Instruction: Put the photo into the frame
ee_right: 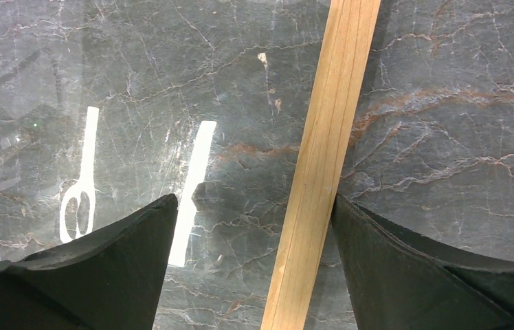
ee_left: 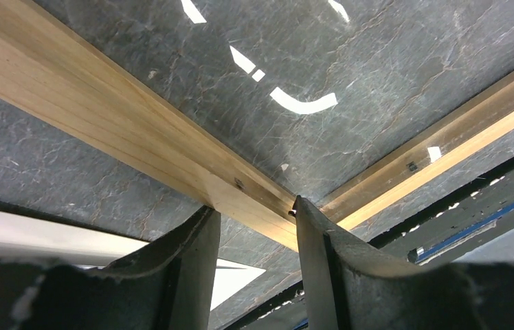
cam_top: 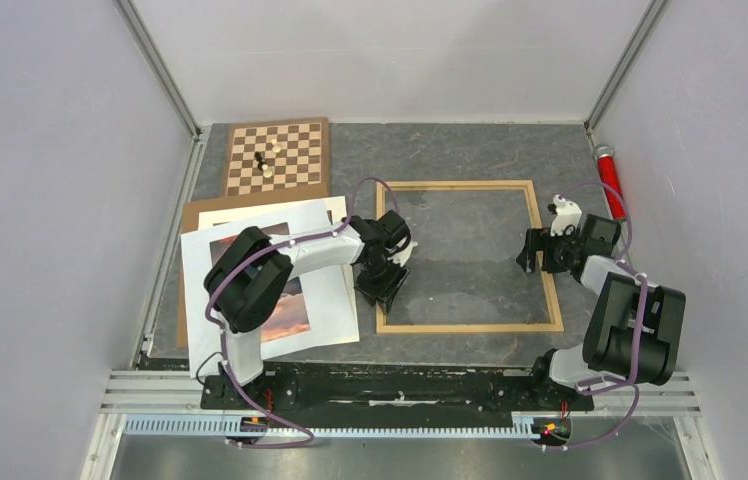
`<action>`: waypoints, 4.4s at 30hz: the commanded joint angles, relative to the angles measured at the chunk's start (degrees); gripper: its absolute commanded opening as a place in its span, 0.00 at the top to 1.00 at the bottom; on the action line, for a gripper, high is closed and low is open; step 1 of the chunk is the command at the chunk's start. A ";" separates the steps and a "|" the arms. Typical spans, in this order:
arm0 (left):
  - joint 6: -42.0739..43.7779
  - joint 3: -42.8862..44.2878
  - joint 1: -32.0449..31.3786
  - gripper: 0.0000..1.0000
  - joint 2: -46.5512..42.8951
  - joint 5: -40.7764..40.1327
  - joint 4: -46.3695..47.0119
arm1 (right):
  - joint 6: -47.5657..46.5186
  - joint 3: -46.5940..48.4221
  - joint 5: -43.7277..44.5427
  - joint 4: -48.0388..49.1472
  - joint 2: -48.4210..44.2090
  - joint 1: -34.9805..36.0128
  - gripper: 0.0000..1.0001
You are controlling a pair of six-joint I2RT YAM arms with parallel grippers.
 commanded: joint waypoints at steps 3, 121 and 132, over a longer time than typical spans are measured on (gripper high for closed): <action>-2.45 0.87 -0.59 0.49 2.90 -0.06 3.41 | 1.17 -2.49 -0.78 -4.07 1.07 0.07 0.15; -0.35 13.66 8.20 0.46 -0.73 -1.59 0.45 | 1.08 -1.81 0.21 -3.54 -0.16 0.08 0.15; -0.35 11.83 10.92 0.46 1.74 1.26 0.90 | -0.28 -1.46 0.70 -5.28 -3.18 0.08 0.15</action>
